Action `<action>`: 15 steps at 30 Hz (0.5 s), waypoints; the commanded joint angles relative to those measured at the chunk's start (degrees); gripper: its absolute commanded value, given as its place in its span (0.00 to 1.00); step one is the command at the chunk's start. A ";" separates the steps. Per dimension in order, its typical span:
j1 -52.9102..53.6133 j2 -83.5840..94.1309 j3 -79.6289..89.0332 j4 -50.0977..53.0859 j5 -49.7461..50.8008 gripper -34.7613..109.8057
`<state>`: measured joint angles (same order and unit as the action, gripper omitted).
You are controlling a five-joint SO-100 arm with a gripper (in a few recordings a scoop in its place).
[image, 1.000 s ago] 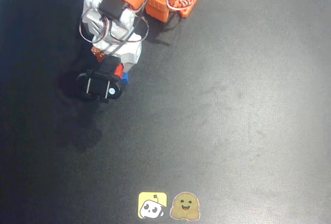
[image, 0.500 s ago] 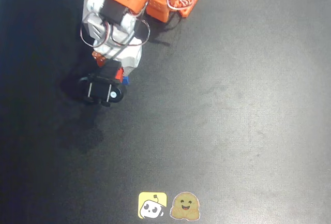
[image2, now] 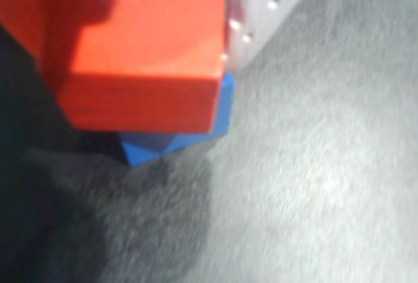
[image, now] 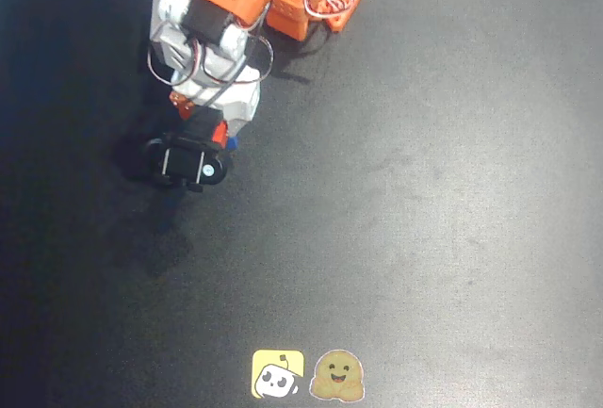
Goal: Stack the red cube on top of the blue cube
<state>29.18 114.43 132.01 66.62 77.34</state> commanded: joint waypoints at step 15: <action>-0.09 0.53 -1.23 2.81 0.00 0.25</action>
<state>29.00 114.79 131.57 69.08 77.34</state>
